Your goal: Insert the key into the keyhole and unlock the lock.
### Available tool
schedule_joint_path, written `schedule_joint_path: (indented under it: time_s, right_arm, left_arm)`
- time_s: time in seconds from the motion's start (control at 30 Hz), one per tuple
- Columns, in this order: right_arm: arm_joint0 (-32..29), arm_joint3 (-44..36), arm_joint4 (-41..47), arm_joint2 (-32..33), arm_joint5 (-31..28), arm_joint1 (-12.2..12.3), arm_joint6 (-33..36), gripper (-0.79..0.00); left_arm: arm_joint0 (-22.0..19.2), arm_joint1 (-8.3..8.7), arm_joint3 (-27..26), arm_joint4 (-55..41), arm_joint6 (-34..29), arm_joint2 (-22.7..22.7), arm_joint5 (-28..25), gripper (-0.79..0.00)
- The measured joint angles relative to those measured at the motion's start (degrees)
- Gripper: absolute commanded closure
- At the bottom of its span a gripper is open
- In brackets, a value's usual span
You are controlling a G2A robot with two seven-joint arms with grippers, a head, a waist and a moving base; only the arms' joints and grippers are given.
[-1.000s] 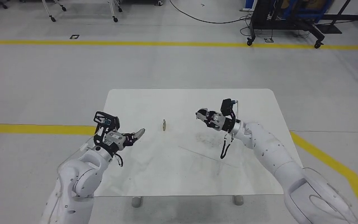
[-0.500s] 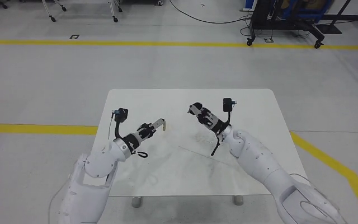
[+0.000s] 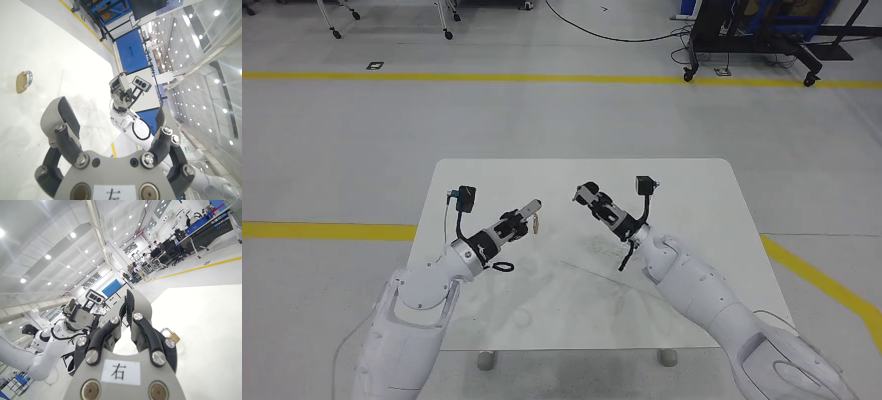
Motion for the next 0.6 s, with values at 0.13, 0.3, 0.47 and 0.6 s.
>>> schedule_joint_path:
  time_s: [0.13,0.3,0.47,0.6]
  right_arm:
    - [-0.5,-1.5,11.1,-0.7,2.7,-0.7,10.7,0.0]
    - [0.2,-1.0,24.8,-0.4,5.3,-1.5,23.7,0.0]
    - [0.6,0.2,33.0,0.4,7.6,-2.1,31.7,0.0]
    - [0.7,0.7,38.4,1.2,9.2,-2.6,38.1,0.0]
  left_arm:
    - [0.3,0.05,0.3,2.9,1.6,1.6,-1.9,-0.539]
    - [0.4,0.24,0.2,9.0,3.0,3.5,-2.7,-0.354]
    - [0.4,0.37,0.1,12.7,3.8,4.7,-2.1,-0.308]
    - [0.6,0.4,0.0,13.6,4.1,5.6,-1.9,-0.277]
